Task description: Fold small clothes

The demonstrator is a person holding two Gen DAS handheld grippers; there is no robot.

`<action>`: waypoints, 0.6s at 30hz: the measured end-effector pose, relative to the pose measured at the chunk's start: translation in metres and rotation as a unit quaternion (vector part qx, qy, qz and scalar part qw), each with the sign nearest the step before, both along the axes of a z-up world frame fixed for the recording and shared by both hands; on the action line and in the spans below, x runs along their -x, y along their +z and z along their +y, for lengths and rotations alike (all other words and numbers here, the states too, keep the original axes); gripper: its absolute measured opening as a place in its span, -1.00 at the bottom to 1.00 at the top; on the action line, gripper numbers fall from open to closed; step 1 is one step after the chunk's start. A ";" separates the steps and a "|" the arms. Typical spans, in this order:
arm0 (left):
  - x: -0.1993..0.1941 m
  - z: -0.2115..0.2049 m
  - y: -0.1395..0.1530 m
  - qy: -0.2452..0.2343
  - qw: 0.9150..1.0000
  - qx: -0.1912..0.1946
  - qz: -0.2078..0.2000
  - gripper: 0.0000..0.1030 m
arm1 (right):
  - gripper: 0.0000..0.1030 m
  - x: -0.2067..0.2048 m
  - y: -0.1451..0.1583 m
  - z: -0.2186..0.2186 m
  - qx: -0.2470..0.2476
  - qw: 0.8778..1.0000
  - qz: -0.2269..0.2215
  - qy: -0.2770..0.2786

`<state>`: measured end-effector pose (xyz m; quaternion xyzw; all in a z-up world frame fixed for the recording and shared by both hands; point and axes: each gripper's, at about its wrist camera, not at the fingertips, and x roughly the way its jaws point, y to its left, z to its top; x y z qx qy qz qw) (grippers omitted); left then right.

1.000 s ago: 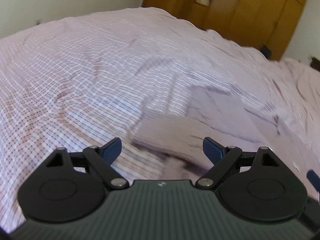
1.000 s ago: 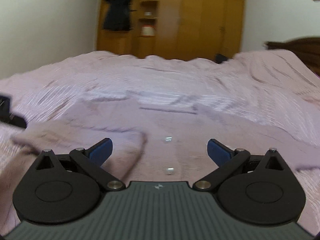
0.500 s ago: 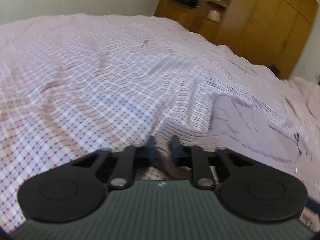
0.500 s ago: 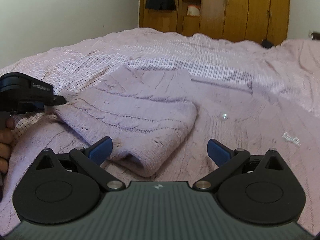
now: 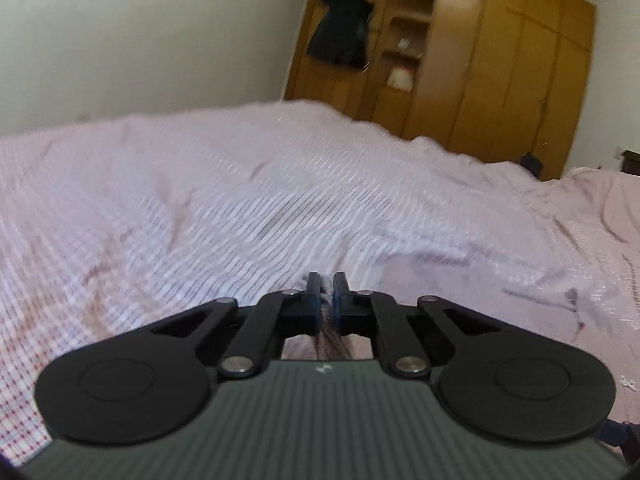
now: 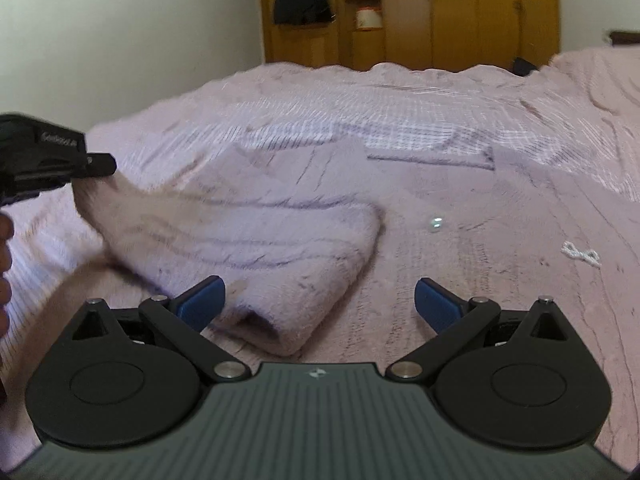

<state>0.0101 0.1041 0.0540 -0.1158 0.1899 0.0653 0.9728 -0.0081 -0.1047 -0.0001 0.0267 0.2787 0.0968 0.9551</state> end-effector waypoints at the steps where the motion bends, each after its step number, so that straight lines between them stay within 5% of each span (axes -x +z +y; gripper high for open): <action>1: 0.003 -0.005 0.004 -0.010 1.000 -0.004 -0.009 -0.86 | 1.00 0.001 0.002 -0.005 -0.015 1.000 -0.004 -0.011; 8: 0.021 -0.047 0.025 -0.115 0.992 -0.007 -0.060 -0.87 | 1.00 0.006 0.008 -0.049 -0.121 0.988 0.003 -0.095; 11: 0.022 -0.066 0.019 -0.170 0.984 -0.011 -0.059 -0.87 | 1.00 0.004 0.007 -0.057 -0.145 0.987 0.011 -0.066; 14: 0.015 -0.080 -0.003 -0.209 0.977 -0.011 -0.040 -0.87 | 1.00 0.005 0.003 -0.058 -0.136 0.987 0.016 -0.079; 18: -0.001 -0.078 -0.030 -0.255 0.965 0.051 0.016 -0.95 | 1.00 -0.001 0.000 -0.049 -0.078 0.992 0.048 -0.089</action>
